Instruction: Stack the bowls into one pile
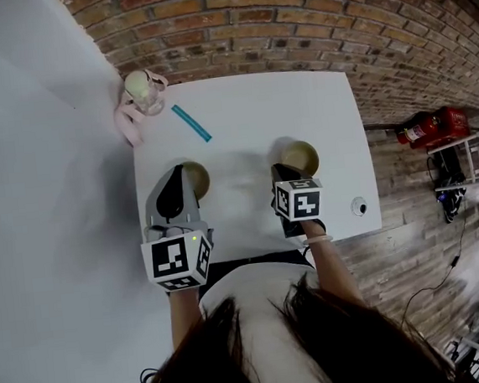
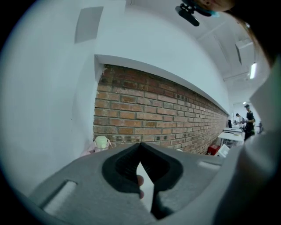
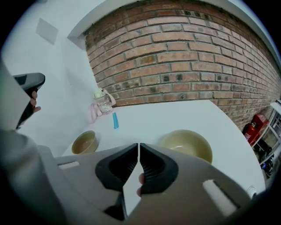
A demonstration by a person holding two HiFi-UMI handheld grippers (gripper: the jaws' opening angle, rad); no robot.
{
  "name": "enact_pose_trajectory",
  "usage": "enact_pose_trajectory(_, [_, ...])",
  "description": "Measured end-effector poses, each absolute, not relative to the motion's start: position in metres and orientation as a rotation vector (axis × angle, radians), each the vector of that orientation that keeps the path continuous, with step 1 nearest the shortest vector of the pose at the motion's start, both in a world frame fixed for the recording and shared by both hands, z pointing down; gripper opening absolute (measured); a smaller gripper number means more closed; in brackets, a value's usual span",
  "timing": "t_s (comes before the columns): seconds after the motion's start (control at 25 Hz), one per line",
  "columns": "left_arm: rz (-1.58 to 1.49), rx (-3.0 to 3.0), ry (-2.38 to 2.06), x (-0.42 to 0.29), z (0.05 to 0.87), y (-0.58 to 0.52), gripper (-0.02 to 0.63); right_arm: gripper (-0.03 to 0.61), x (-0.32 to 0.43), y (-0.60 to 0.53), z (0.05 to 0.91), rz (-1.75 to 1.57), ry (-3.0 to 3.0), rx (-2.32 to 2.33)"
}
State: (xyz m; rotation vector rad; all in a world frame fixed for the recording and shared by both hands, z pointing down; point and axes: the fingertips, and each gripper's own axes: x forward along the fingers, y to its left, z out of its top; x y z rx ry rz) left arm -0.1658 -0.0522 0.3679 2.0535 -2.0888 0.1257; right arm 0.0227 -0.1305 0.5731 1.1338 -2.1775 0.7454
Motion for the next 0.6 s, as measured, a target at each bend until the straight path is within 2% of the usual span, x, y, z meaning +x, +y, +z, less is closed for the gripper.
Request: enact_pose_trajectory(0.6, [0.108,1.858,-2.232,-0.213,0.374,-0.012,0.000,0.031,-0.038,-0.117,0.578,0.714,-2.219,0.934])
